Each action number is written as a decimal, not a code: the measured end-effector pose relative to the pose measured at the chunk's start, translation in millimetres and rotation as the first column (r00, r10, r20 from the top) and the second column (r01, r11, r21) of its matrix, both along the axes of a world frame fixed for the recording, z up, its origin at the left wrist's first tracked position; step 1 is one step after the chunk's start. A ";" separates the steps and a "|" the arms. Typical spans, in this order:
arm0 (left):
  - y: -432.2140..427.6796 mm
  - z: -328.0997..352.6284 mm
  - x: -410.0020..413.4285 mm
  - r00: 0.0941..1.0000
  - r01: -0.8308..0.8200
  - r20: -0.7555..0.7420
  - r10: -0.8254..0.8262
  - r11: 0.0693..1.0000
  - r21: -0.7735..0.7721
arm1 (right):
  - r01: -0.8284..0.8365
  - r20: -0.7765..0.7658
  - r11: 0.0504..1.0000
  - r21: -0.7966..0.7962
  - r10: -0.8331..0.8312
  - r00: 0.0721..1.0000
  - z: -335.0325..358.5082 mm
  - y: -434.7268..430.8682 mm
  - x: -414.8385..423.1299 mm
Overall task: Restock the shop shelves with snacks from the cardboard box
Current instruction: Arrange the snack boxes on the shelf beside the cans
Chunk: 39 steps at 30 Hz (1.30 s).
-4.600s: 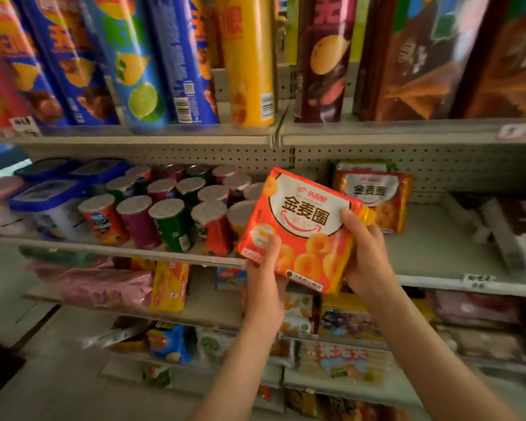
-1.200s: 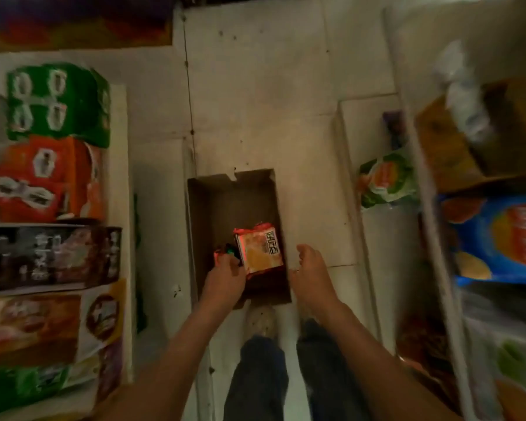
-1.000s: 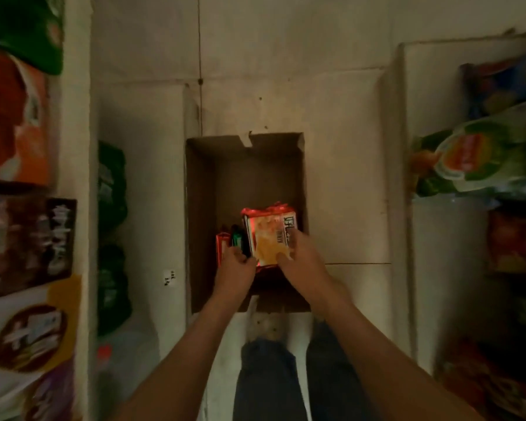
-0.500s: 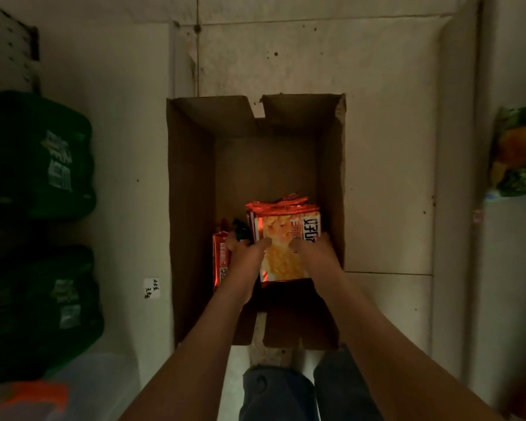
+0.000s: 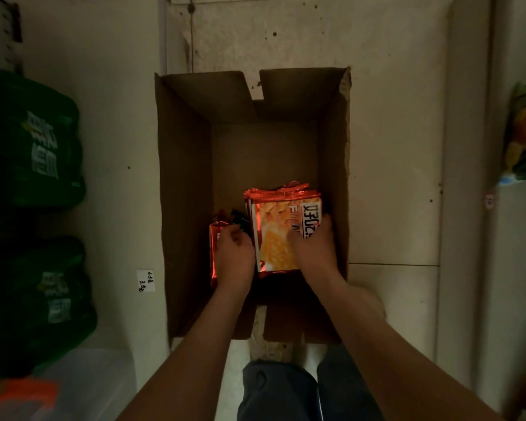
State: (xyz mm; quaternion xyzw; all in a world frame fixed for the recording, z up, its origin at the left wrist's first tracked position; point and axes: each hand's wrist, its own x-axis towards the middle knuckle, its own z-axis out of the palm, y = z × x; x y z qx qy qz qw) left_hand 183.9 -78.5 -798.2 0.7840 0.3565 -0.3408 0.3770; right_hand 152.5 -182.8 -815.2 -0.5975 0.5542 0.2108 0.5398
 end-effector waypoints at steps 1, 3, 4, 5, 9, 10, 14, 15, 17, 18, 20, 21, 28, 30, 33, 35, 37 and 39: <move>3.3 -2.9 -2.5 0.997 0.063 0.041 -0.067 0.993 0.095 | -0.031 0.018 0.998 -0.060 0.032 0.999 0.2 4.2 -1.9; 9.7 -9.0 -6.3 0.979 0.164 0.086 -0.186 0.963 0.213 | -0.176 0.014 0.956 -0.233 0.184 0.983 4.8 11.7 -4.3; 12.2 -12.6 -7.1 0.971 0.201 0.084 -0.226 0.951 0.235 | -0.284 0.002 0.900 -0.331 0.302 0.953 8.7 15.5 -5.4; 14.7 -16.3 -7.3 0.964 0.234 0.070 -0.257 0.941 0.244 | -0.380 -0.001 0.826 -0.417 0.418 0.909 12.1 20.3 -5.9; 22.0 -29.2 -5.9 0.911 0.399 -0.013 -0.413 0.871 0.286 | -0.517 0.074 0.687 -0.511 0.634 0.770 20.8 40.2 -0.9; 22.6 -31.0 -4.4 0.892 0.438 -0.031 -0.451 0.844 0.311 | -0.530 0.082 0.675 -0.514 0.653 0.753 21.0 43.6 1.0; 21.5 -36.8 2.4 0.801 0.596 -0.187 -0.569 0.730 0.334 | -0.583 0.090 0.684 -0.438 0.679 0.729 17.1 49.5 6.7; 21.1 -37.6 5.1 0.774 0.632 -0.229 -0.591 0.695 0.343 | -0.570 0.111 0.716 -0.403 0.656 0.746 15.3 49.4 6.4; 20.7 -38.3 10.7 0.723 0.689 -0.289 -0.627 0.623 0.370 | -0.561 0.146 0.741 -0.371 0.642 0.752 11.8 47.4 5.0; 21.5 -37.2 13.0 0.704 0.707 -0.304 -0.642 0.596 0.380 | -0.570 0.154 0.737 -0.363 0.651 0.743 10.7 46.8 4.2; 23.5 -34.2 15.9 0.699 0.712 -0.296 -0.651 0.591 0.379 | -0.576 0.174 0.744 -0.339 0.651 0.739 8.9 45.1 2.1; 25.1 -31.8 16.9 0.711 0.700 -0.280 -0.645 0.607 0.376 | -0.574 0.183 0.756 -0.315 0.642 0.745 9.5 44.6 2.3; 29.2 -1.1 24.4 0.802 0.593 -0.183 -0.569 0.723 0.354 | -0.595 0.195 0.803 -0.044 0.591 0.783 24.5 44.0 5.7; 30.6 9.3 25.0 0.808 0.587 -0.177 -0.563 0.734 0.343 | -0.650 0.203 0.759 0.047 0.630 0.750 26.9 47.7 2.8; 31.2 31.4 25.0 0.813 0.578 -0.158 -0.560 0.744 0.335 | -0.766 0.176 0.642 0.026 0.752 0.635 36.8 57.2 -3.7; 29.9 49.7 26.7 0.810 0.582 -0.152 -0.567 0.742 0.334 | -0.776 0.159 0.630 0.025 0.764 0.625 49.1 61.1 -5.8; 26.1 63.9 29.4 0.800 0.596 -0.159 -0.579 0.732 0.332 | -0.750 0.146 0.660 0.046 0.738 0.659 58.8 64.0 -6.8; 21.7 80.1 32.8 0.798 0.598 -0.163 -0.580 0.729 0.333 | -0.685 0.150 0.727 0.042 0.674 0.724 72.3 66.3 -5.2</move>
